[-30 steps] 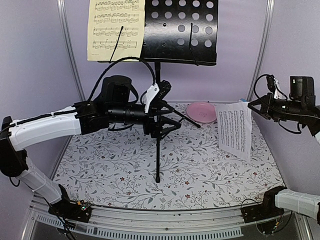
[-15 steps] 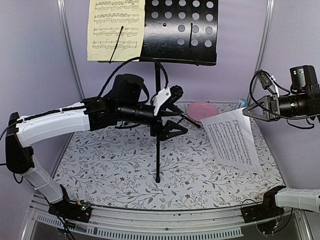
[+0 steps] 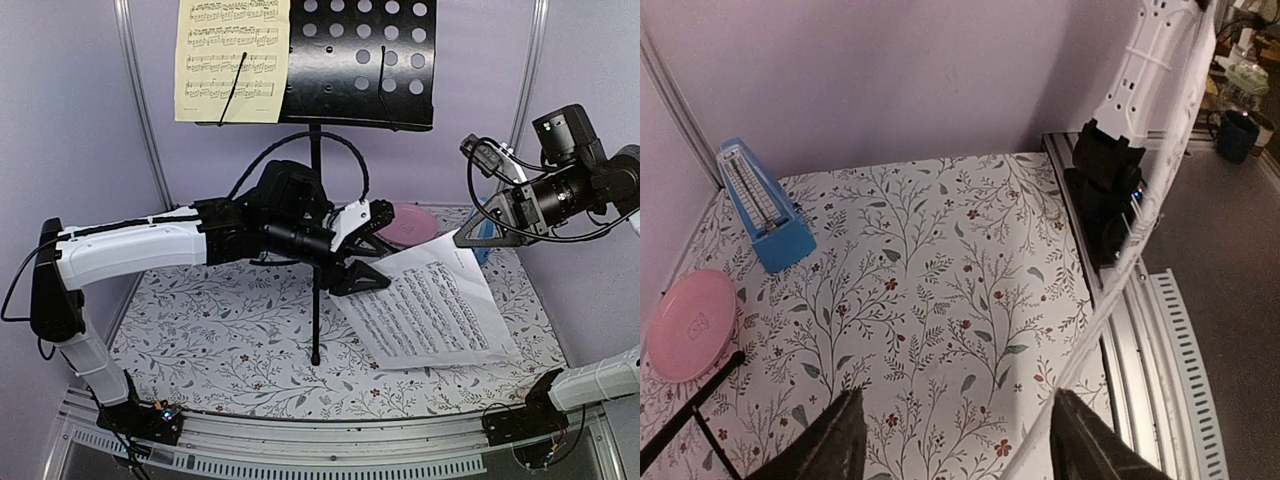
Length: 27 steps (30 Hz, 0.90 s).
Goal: Set up the instrument practice props
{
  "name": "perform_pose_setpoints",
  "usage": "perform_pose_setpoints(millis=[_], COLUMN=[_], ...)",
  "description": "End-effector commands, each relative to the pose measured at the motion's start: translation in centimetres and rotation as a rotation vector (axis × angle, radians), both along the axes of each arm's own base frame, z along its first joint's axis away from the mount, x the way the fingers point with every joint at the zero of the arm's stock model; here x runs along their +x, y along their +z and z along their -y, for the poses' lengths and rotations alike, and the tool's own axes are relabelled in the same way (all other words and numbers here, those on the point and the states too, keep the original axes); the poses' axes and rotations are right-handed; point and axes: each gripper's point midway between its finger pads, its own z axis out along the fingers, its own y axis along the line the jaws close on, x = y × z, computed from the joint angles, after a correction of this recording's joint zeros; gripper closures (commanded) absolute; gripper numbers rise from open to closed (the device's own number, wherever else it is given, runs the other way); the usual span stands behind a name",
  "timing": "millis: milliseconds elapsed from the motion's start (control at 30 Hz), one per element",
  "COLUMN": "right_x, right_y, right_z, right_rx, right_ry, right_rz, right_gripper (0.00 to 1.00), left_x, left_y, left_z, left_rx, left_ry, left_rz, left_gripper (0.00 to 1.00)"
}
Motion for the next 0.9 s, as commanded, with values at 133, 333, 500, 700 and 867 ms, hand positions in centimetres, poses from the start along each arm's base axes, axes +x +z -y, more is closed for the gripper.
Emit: perform_pose_setpoints(millis=[133, 333, 500, 700, 867], right_x=[-0.4, 1.0, 2.4, 4.7, 6.6], right_y=[0.0, 0.9, 1.0, 6.3, 12.4], right_z=[-2.7, -3.6, -3.9, -3.4, -1.7], right_rx=[-0.049, -0.051, -0.067, 0.055, 0.207], right_ry=[0.109, 0.088, 0.043, -0.1, -0.275], right_rz=[0.045, 0.091, 0.128, 0.282, 0.455], right_gripper=[1.0, 1.0, 1.0, 0.41, 0.22], left_x=[-2.7, -3.9, -4.3, -2.5, -2.0], left_y=[-1.4, -1.8, -0.2, 3.3, 8.5], left_z=[-0.1, -1.5, -3.0, -4.8, -5.7], left_rx=[0.046, 0.061, 0.011, -0.114, -0.203], left_ry=[-0.055, -0.069, -0.031, 0.058, 0.111], left_rz=[0.011, -0.003, 0.004, -0.12, -0.119], left_gripper=[0.57, 0.95, 1.0, 1.0, 1.0])
